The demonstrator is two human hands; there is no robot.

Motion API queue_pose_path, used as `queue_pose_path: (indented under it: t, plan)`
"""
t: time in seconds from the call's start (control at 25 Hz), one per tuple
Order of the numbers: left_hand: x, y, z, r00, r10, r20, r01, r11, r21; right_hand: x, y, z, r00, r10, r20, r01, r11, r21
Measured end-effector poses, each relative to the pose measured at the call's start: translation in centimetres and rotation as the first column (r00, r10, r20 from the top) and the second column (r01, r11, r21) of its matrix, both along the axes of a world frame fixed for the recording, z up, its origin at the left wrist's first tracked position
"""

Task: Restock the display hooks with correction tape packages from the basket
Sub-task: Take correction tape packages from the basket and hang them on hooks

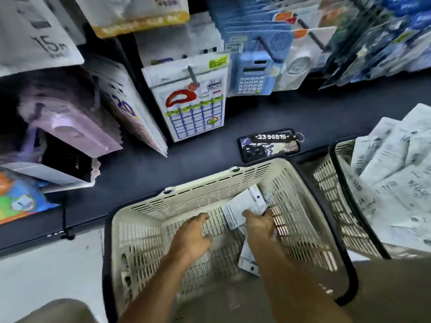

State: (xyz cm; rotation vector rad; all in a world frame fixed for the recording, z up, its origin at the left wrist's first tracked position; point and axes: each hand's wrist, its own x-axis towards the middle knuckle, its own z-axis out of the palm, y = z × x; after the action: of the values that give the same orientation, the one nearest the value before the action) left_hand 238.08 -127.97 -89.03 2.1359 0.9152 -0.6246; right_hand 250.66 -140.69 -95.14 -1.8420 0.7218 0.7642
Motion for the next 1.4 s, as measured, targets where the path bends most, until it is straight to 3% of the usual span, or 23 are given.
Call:
queue_pose_path:
  t: [0.08, 0.24, 0.36, 0.44, 0.56, 0.64, 0.72, 0.76, 0.8, 0.84, 0.88, 0.92, 0.96, 1.0, 1.08, 1.16, 1.32, 1.4]
  plan:
    - [0.8, -0.1, -0.8, 0.998, 0.036, 0.046, -0.034, 0.999, -0.038, 0.0, -0.7, 0.6, 0.999, -0.033, 0.030, 0.032, 0.999, 0.015]
    - [2.5, -1.7, -1.1, 0.989, 0.030, 0.146, 0.000, 0.980, -0.201, -1.7, -2.5, 2.7, 0.984, 0.165, 0.068, -0.166, 0.986, 0.006]
    - [3.8, -2.4, -1.5, 0.991, -0.078, 0.113, 0.085, 0.994, -0.062, -1.5, -2.3, 3.7, 0.980, 0.190, -0.050, -0.175, 0.960, 0.216]
    - [4.3, -2.4, -1.8, 0.996, -0.055, 0.073, 0.059, 0.996, -0.059, -0.5, -1.9, 3.9, 0.957, 0.266, -0.112, -0.209, 0.907, 0.366]
    - [5.0, -2.0, -2.3, 0.998, -0.069, 0.008, 0.068, 0.996, 0.057, -0.3, -1.4, 3.4, 0.926, 0.359, -0.118, -0.270, 0.847, 0.459]
    - [5.7, -1.9, -2.9, 0.994, -0.107, -0.001, 0.105, 0.974, 0.202, -0.8, -1.6, 2.8, 0.893, 0.437, -0.109, -0.354, 0.831, 0.430]
    - [6.4, -1.7, -3.6, 0.994, -0.108, 0.020, 0.100, 0.965, 0.244, -1.2, -2.6, 2.1, 0.855, 0.513, -0.081, -0.457, 0.818, 0.349]
    - [6.6, -1.6, -3.8, 0.993, -0.120, 0.015, 0.113, 0.960, 0.257, -0.9, -3.4, 1.8, 0.801, 0.599, -0.023, -0.586, 0.790, 0.180]
    - [6.7, -1.6, -4.0, 0.990, -0.144, 0.010, 0.136, 0.951, 0.276, -0.4, -4.6, 1.3, 0.662, 0.749, 0.005, -0.747, 0.661, -0.072]
    - [6.6, -1.7, -4.2, 0.987, -0.163, 0.015, 0.150, 0.940, 0.306, 0.2, -5.8, 0.9, 0.456, 0.888, -0.055, -0.850, 0.416, -0.324]
    - [6.5, -1.8, -4.3, 0.985, -0.170, 0.039, 0.147, 0.929, 0.339, 0.6, -6.7, 0.7, 0.283, 0.948, -0.148, -0.865, 0.186, -0.466]
    - [6.4, -1.7, -4.4, 0.984, -0.166, 0.064, 0.133, 0.925, 0.355, 1.0, -7.1, 0.6, 0.192, 0.956, -0.220, -0.861, 0.057, -0.505]
    - [6.2, -1.5, -4.6, 0.983, -0.158, 0.093, 0.118, 0.933, 0.341, 1.3, -7.2, 0.7, 0.173, 0.949, -0.264, -0.865, 0.019, -0.501]
    - [6.0, -1.3, -4.8, 0.981, -0.154, 0.115, 0.114, 0.947, 0.300, 1.6, -7.0, 0.6, 0.208, 0.941, -0.267, -0.885, 0.066, -0.460]
    - [5.3, -0.9, -5.1, 0.984, -0.113, 0.140, 0.088, 0.981, 0.173, 2.2, -6.9, 0.8, 0.352, 0.911, -0.214, -0.916, 0.288, -0.279]
    - [4.4, -0.7, -5.1, 0.989, -0.004, 0.146, -0.003, 0.999, 0.046, 2.5, -6.5, 2.1, 0.447, 0.871, -0.203, -0.894, 0.435, -0.105]
    - [2.9, -2.1, -5.1, 0.995, 0.090, 0.033, -0.088, 0.994, -0.070, 2.2, -6.4, 4.1, 0.738, 0.664, -0.119, -0.673, 0.736, -0.071]
    - [2.6, -3.1, -5.0, 0.987, 0.163, 0.010, -0.156, 0.960, -0.231, 1.4, -6.6, 4.3, 0.787, 0.592, -0.171, -0.591, 0.804, 0.062]
